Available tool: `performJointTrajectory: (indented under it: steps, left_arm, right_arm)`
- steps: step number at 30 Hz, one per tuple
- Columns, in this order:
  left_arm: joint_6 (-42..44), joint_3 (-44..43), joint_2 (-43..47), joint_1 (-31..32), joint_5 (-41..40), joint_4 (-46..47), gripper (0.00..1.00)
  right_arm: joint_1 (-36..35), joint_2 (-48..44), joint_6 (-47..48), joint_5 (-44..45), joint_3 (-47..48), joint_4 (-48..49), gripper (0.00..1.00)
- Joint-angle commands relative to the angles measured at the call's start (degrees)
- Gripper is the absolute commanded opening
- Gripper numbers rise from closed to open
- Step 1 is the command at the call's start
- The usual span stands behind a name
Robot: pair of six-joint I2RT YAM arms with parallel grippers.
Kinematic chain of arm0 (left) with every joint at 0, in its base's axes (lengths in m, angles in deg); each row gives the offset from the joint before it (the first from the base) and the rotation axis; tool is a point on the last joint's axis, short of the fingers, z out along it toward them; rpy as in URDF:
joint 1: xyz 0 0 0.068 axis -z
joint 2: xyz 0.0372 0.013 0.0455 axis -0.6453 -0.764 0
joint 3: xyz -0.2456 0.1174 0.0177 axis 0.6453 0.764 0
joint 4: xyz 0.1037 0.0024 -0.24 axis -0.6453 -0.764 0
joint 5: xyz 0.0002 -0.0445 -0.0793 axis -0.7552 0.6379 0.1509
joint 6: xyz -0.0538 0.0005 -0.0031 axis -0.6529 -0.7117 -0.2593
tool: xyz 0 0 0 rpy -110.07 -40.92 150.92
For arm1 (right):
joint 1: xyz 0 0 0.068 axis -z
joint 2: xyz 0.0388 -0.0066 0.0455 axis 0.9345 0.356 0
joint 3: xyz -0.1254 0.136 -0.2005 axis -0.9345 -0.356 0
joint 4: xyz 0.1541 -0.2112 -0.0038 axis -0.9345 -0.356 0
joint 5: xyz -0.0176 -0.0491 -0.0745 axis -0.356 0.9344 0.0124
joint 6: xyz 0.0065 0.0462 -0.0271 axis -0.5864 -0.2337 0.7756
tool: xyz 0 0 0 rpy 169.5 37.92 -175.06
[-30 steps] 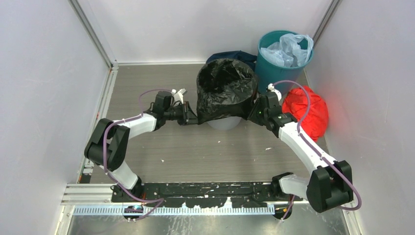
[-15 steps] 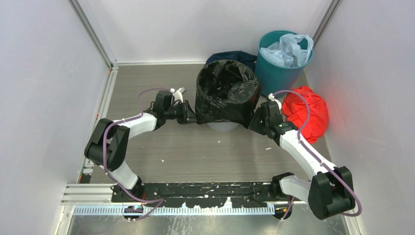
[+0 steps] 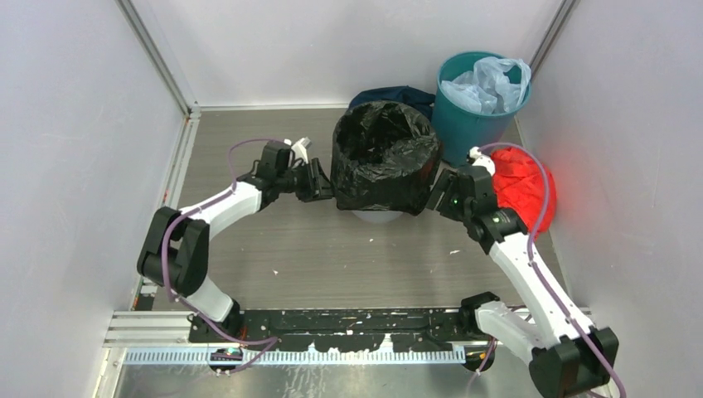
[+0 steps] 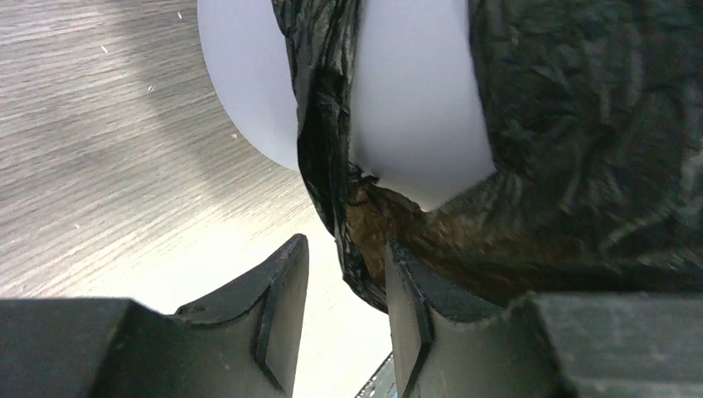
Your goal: Put the trash bags into the trash bin
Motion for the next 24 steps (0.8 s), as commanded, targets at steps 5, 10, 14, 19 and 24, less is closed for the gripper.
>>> performJointTrajectory:
  steps: [5,10,14,19,24]
  left_arm:
    - [0.83,2.67,14.63,0.36,-6.47,-5.51,0.41]
    - [0.23,6.39,24.12,0.42,-10.49,-8.74,0.52]
    - [-1.34,8.24,30.25,0.64,-10.33,-10.34,0.76]
    - [-3.69,9.88,36.38,1.55,-9.67,-12.70,1.00]
    - [-4.08,11.41,41.26,4.65,-8.65,-14.79,1.00]
  right_arm:
    - [0.23,-15.40,1.35,4.11,0.66,-7.69,0.71]
    - [0.20,-25.70,-3.13,-2.97,-0.89,-10.01,0.87]
    - [0.21,-28.69,-10.29,-14.86,-0.35,-8.04,0.90]
    - [0.21,-29.38,-13.83,-26.12,0.95,-6.31,1.00]
    - [-2.22,-25.64,-7.92,-26.43,8.02,-16.46,1.00]
